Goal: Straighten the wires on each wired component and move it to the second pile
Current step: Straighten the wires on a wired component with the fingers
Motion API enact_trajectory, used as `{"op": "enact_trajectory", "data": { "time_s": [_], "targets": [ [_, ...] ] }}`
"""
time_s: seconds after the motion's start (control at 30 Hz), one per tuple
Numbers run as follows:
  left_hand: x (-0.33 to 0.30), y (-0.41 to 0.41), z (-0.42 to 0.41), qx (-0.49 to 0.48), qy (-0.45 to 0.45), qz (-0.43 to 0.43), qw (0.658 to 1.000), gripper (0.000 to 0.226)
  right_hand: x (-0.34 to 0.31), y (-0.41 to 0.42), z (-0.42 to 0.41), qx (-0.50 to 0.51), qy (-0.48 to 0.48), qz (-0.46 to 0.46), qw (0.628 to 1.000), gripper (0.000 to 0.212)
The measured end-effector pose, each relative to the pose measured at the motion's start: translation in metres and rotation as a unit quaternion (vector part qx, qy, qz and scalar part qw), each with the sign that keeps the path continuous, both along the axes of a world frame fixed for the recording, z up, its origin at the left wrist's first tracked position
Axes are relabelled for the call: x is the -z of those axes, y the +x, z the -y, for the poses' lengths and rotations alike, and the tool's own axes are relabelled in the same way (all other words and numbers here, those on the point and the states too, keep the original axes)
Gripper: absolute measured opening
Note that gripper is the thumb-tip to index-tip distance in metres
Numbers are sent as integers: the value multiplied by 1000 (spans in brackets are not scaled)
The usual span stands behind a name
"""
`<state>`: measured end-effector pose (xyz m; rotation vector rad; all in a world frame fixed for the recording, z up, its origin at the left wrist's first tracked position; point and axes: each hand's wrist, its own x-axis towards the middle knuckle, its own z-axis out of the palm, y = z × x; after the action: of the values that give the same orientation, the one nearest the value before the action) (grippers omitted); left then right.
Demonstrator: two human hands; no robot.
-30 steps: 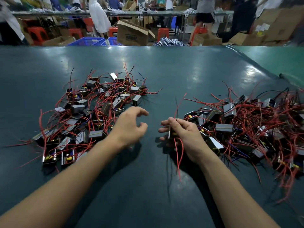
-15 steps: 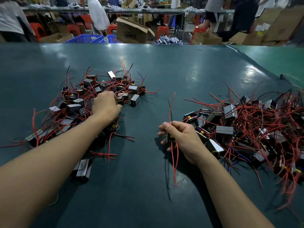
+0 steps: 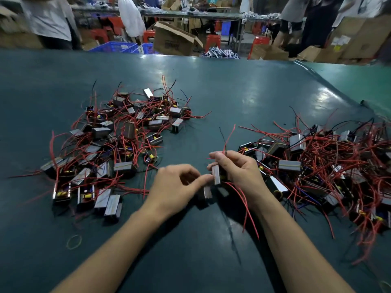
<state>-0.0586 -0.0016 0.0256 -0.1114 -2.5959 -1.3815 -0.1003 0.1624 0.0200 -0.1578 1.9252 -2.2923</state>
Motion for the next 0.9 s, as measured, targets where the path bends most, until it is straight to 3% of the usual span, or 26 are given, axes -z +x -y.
{"op": "enact_trajectory", "data": {
  "time_s": [0.13, 0.2, 0.27, 0.33, 0.43, 0.57, 0.67, 0.73, 0.8, 0.9],
  "targets": [
    [10, -3, 1, -19, 15, -3, 1000, 24, 3, -3, 1, 23, 29, 4, 999, 18],
    [4, -9, 7, -31, -25, -26, 999, 24, 2, -4, 1, 22, 29, 12, 999, 20],
    [-6, -23, 17, -84, -159, -39, 983, 32, 2, -5, 2, 15, 34, 17, 999, 21],
    [-20, -48, 31, -141, -313, -12, 939, 39, 3, -6, 2, 13, 41, 18, 999, 21],
    [-37, -93, 50, -167, -435, 44, 884, 47, 3, -7, 3, 9, 46, 21, 999, 21],
    [-44, -139, 68, -134, -471, 109, 865, 31, 3, -8, 2, 8, 44, 25, 999, 21],
    [-42, -156, 81, -72, -462, 133, 874, 22, 4, -9, 0, 5, 41, 26, 999, 21],
    [-41, -161, 86, -57, -442, 148, 883, 29, 4, -9, -1, -1, 36, 27, 999, 20],
    [-41, -164, 89, -62, -441, 145, 884, 40, 4, -9, 0, -2, 30, 30, 999, 20],
    [-40, -163, 93, -68, -467, 110, 875, 26, 3, -9, 2, -1, 31, 30, 999, 20]
  ]
}}
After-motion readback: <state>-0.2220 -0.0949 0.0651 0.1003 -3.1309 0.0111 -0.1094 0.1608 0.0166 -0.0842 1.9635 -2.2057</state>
